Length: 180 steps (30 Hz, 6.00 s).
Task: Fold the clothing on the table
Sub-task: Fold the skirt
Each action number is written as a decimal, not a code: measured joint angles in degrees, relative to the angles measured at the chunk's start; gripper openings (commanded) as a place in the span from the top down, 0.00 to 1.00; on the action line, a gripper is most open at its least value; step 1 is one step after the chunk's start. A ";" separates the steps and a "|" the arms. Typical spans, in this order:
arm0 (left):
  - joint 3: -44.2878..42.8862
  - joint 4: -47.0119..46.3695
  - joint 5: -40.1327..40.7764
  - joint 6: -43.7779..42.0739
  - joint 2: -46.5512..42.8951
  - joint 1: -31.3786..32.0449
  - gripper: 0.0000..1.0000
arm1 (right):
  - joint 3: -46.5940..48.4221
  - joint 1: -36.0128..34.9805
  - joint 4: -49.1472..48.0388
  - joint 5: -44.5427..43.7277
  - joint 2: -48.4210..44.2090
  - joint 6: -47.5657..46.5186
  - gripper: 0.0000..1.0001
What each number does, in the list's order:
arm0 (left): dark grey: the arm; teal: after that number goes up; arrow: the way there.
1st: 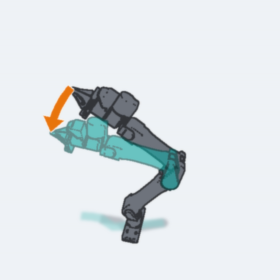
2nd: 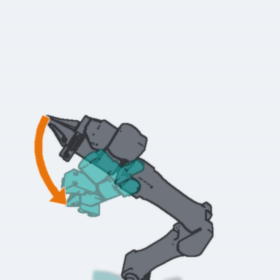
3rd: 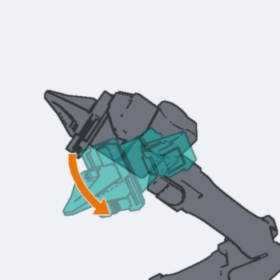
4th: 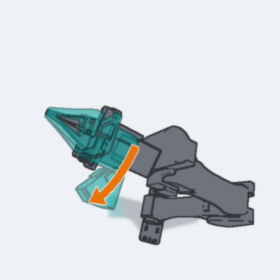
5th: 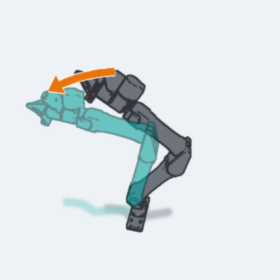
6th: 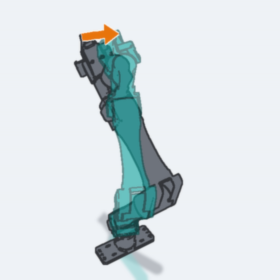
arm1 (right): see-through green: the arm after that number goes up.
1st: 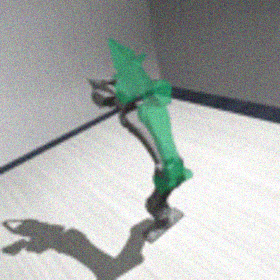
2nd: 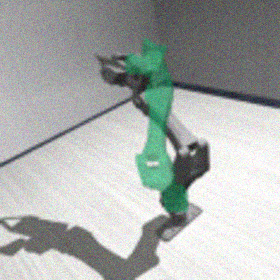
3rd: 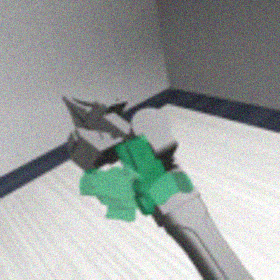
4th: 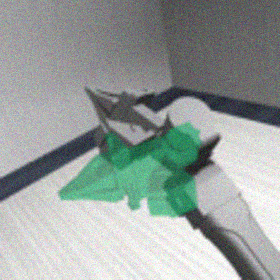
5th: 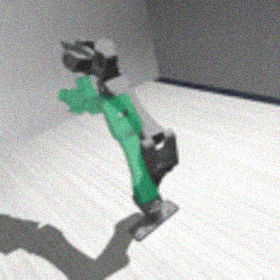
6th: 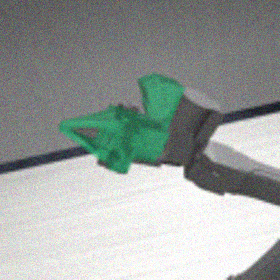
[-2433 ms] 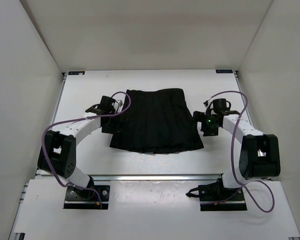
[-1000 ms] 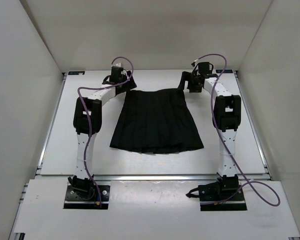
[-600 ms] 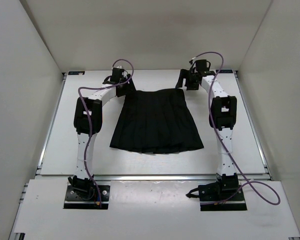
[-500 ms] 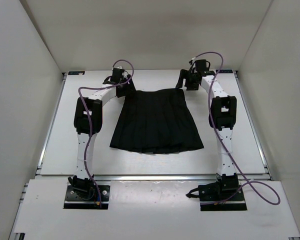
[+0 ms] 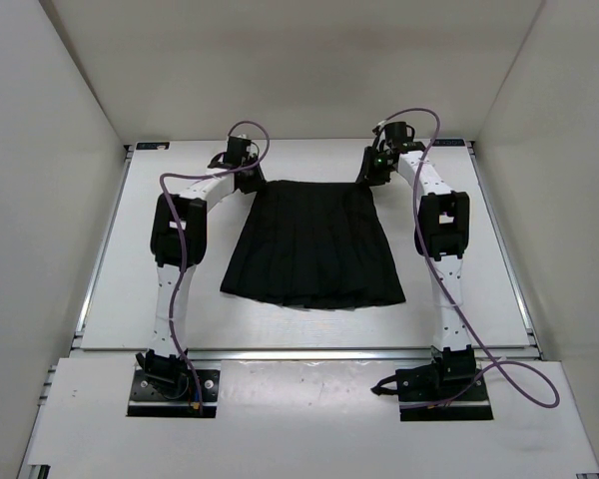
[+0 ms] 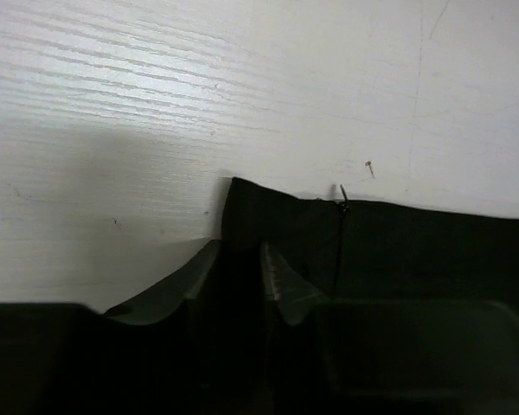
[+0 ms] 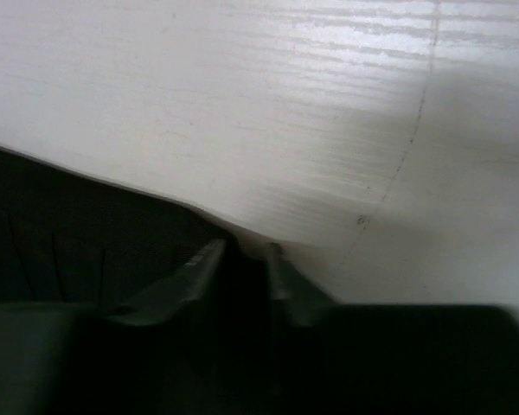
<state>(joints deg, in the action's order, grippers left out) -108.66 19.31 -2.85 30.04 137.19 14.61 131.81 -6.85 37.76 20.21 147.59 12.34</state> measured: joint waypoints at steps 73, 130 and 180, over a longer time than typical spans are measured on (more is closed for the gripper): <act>54.97 -13.77 8.31 -2.47 -46.34 0.02 1.00 | -24.17 -3.74 -16.76 20.68 -17.00 -3.67 1.00; 59.21 -3.85 0.26 -7.67 -55.25 2.43 1.00 | -70.36 -2.97 -26.05 15.45 -51.30 0.96 0.98; 61.99 0.92 -5.18 -7.45 -59.93 4.42 0.19 | -79.43 -5.88 -20.04 4.37 -64.19 6.14 0.36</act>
<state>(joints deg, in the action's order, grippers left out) -46.68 20.23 -8.03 22.59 77.25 19.03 52.38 -12.73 17.72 24.58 83.40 18.48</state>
